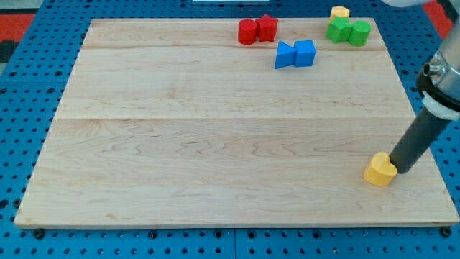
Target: Keep the blue cube at the bottom side of the triangle
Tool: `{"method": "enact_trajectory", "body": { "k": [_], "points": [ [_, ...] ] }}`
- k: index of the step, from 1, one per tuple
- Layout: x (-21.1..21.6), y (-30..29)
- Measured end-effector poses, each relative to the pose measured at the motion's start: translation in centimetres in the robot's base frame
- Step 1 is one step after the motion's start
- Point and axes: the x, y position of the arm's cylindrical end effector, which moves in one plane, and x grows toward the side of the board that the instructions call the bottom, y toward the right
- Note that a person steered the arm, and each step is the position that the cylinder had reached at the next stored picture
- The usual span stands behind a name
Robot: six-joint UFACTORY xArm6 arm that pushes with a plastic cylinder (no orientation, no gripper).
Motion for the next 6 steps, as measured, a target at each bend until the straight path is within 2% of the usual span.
{"method": "enact_trajectory", "body": {
  "k": [1, 2, 3, 4, 5, 6],
  "points": [
    [-1.5, -0.4],
    [-10.2, 2.7],
    [-19.5, 2.6],
    [-25.5, -0.8],
    [-28.3, -6.1],
    [-22.7, -10.4]
  ]
}}
